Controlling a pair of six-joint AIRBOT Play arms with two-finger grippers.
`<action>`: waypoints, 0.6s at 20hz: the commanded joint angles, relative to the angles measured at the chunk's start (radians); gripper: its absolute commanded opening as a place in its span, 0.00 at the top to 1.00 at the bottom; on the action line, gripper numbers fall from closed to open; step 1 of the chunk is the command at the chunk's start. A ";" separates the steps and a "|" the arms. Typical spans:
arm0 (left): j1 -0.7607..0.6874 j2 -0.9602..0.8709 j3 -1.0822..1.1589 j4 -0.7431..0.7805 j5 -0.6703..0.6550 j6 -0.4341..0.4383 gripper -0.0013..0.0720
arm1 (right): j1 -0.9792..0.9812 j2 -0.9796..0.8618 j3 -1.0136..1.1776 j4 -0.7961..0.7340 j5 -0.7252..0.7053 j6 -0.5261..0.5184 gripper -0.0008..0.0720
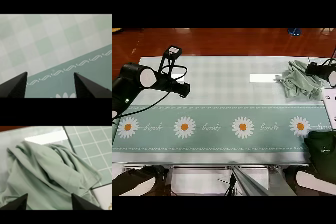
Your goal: Fold the shirts.
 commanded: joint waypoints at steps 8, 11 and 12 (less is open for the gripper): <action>-0.001 -0.014 0.000 0.000 0.000 0.002 0.00 | -0.001 -0.261 0.003 0.078 -0.238 0.003 0.15; -0.002 -0.013 0.000 0.000 0.000 0.002 0.00 | 0.000 -0.303 0.002 0.078 -0.249 0.003 0.46; -0.002 -0.013 0.000 0.000 0.000 0.002 0.00 | 0.000 -0.302 0.002 0.079 -0.232 0.004 0.70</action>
